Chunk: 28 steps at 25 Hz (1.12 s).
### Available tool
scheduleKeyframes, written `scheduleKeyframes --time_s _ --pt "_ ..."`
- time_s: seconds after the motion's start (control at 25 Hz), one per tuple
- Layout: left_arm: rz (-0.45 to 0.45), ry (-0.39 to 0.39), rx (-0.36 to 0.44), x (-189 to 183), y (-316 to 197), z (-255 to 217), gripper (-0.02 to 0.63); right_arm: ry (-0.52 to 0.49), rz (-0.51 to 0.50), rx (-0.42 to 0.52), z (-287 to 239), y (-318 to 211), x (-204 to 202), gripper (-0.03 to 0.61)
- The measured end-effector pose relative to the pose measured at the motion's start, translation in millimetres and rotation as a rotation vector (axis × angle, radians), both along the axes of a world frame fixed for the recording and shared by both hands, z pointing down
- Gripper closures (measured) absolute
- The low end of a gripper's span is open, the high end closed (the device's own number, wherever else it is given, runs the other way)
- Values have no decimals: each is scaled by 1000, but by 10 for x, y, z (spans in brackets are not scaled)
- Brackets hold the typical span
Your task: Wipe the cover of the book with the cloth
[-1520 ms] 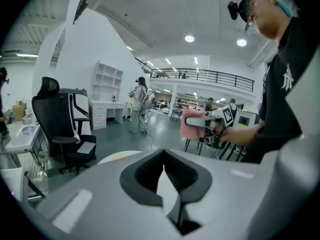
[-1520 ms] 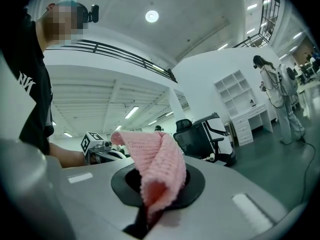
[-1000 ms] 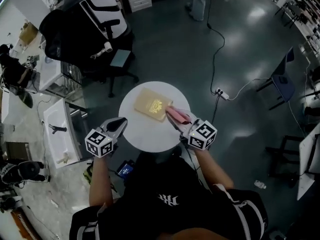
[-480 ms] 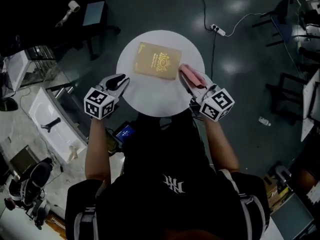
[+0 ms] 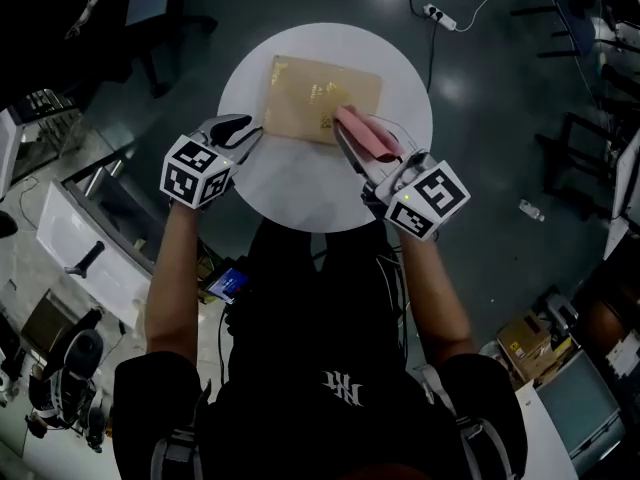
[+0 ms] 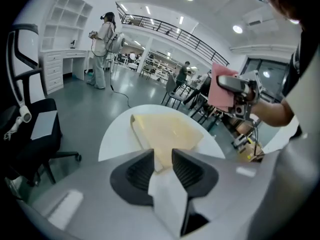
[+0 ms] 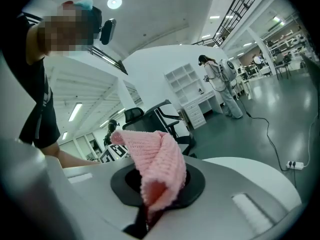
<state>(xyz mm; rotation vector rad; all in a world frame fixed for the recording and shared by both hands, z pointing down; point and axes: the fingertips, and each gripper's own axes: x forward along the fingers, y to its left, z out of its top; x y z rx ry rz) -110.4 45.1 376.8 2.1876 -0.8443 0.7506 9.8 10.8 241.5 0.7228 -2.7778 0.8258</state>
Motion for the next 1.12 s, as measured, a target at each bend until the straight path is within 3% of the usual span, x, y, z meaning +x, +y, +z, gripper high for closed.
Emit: scheduleKeyframes --time_s 0.2,0.4,0.72,1.12 --pt "20 41 -41 71 -94 384 502 63 -28 -26 555 -235 -294 565" --pt "47 99 -97 119 -91 490 511 145 11 -27 929 -490 -445 565" --pt "123 55 -137 143 -103 557 523 335 40 10 1305 -812 -694 568" --pt "105 16 -165 128 -114 616 522 495 -17 45 1704 -862 -1037 568"
